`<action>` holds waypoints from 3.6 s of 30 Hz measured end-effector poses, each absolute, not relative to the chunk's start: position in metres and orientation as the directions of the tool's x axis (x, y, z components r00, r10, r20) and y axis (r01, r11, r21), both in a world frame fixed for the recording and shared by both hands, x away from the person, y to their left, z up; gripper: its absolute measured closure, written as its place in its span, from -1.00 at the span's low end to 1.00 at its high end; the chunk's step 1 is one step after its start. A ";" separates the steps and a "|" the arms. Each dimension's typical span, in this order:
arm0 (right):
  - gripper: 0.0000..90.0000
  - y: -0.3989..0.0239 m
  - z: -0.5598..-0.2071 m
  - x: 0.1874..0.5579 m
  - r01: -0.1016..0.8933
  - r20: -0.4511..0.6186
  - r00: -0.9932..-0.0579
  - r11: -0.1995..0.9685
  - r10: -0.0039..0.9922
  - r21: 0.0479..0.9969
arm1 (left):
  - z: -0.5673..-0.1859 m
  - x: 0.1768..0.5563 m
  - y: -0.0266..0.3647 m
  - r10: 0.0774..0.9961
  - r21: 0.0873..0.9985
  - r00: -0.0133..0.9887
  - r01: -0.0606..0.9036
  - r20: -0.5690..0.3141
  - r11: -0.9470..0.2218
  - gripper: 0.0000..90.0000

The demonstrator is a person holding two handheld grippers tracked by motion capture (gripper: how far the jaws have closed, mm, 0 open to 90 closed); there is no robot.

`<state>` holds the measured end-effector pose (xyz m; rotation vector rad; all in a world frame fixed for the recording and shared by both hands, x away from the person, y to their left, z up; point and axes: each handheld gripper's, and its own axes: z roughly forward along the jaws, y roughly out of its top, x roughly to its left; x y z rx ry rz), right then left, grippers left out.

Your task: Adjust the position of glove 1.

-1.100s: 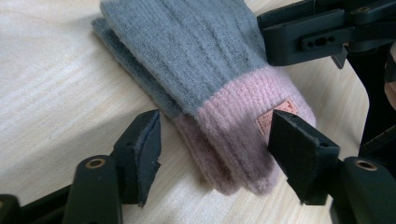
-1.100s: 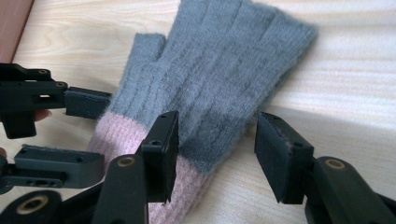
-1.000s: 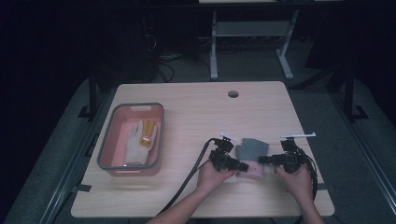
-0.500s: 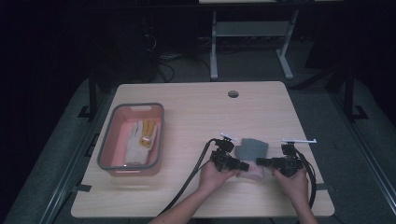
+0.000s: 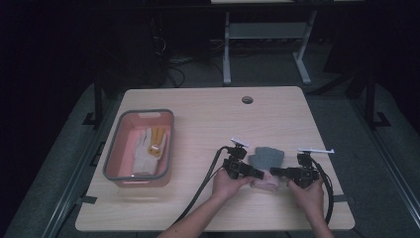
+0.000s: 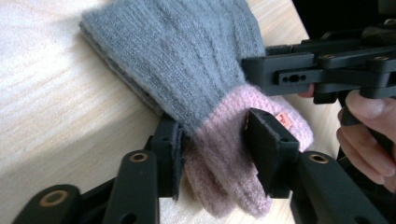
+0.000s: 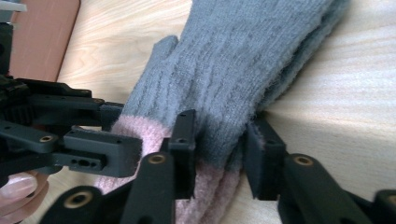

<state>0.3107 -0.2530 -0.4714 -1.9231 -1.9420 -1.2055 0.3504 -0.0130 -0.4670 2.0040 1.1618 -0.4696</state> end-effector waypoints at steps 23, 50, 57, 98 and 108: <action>0.67 -0.241 -0.463 0.311 0.894 0.590 -0.204 -0.098 0.781 0.438 | -0.459 0.353 0.000 0.538 0.456 0.543 0.838 -0.644 -0.299 0.53; 0.66 -0.212 -0.439 0.317 0.881 0.591 -0.270 -0.053 0.760 0.471 | -0.436 0.351 0.037 0.525 0.513 0.571 0.815 -0.632 -0.269 0.54; 0.66 -0.203 -0.427 0.320 0.872 0.591 -0.298 -0.038 0.750 0.487 | -0.425 0.351 0.049 0.520 0.525 0.574 0.812 -0.633 -0.256 0.54; 0.64 -0.151 -0.372 0.355 0.846 0.597 -0.400 0.031 0.695 0.532 | -0.377 0.365 0.113 0.525 0.587 0.579 0.790 -0.624 -0.174 0.54; 0.63 -0.137 -0.362 0.360 0.838 0.593 -0.427 0.052 0.683 0.544 | -0.368 0.365 0.129 0.529 0.600 0.580 0.785 -0.619 -0.158 0.54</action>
